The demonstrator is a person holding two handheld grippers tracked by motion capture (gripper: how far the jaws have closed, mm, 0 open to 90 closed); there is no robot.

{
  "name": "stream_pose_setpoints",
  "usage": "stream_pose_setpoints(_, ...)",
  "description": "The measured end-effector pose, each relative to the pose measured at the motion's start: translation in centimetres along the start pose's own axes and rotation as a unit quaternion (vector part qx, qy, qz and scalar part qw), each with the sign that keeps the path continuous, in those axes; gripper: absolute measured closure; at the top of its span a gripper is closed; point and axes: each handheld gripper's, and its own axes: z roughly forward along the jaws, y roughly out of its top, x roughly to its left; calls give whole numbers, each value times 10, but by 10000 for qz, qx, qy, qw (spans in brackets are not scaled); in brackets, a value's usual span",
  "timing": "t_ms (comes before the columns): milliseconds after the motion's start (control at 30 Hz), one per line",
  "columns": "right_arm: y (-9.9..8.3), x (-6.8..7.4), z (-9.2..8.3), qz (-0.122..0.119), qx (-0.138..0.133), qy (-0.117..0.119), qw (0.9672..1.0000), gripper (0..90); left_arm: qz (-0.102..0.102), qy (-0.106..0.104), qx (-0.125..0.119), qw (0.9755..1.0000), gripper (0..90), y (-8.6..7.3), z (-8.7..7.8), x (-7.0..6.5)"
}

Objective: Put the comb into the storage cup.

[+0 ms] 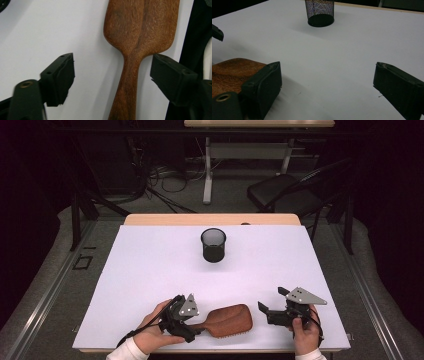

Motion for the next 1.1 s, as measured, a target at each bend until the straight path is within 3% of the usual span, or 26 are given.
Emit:
stream_pose_setpoints(267, 0, 0, 0, -3, -1, 4, 10000, 80, -111, -101, 51, 9999, 375, -2, 2, -1)
stream_pose_setpoints(800, 0, 0, 1, 8, -8, 10, 10000, 81, 105, -239, 281, 9993, 463, -2, 18, -8)
stream_pose_setpoints(933, 0, 0, 1, 12, -29, 2, 10000, 84, 128, -364, 276, 9989, 533, -3, 20, -8)
stream_pose_setpoints(1100, 0, 0, 1, 10, -10, 2, 10000, 84, 213, -359, 362, 9985, 587, -3, 22, -10)
